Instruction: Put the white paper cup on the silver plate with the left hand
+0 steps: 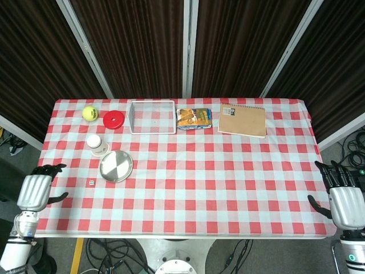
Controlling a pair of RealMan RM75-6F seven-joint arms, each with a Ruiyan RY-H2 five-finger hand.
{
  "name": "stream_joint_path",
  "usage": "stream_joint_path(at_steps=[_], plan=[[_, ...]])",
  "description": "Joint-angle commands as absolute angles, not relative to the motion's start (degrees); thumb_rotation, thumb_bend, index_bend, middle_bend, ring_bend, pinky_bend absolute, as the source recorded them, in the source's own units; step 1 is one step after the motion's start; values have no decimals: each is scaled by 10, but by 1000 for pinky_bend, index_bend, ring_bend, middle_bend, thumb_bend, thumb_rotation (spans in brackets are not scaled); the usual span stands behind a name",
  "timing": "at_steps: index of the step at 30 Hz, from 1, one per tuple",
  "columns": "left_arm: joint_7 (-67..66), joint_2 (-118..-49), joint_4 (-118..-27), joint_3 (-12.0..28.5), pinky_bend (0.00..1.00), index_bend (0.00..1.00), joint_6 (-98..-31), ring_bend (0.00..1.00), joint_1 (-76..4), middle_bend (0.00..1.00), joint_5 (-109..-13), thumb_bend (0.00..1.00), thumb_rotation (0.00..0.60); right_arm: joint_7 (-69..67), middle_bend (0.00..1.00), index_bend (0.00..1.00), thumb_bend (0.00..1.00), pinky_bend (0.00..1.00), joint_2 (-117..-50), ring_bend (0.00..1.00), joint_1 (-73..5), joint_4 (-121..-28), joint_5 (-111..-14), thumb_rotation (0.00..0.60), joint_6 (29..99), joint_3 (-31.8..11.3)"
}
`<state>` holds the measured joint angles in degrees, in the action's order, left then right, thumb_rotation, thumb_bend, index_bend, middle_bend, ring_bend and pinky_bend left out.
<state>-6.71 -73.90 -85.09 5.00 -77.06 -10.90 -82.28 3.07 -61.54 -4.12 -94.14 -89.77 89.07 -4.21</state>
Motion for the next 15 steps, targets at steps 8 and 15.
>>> stream_joint_path(at_steps=[8,15], plan=[[8,-814,-738,61,924,476,-606,816,-203,834,-780,116,600,31,196,94,158,135,-612,72,-41,-947,-889,600,885,-44],[34,-845,-692,60,950,479,-540,872,-231,905,-751,156,600,34,202,93,157,138,-611,72,-45,-948,-884,600,877,-45]])
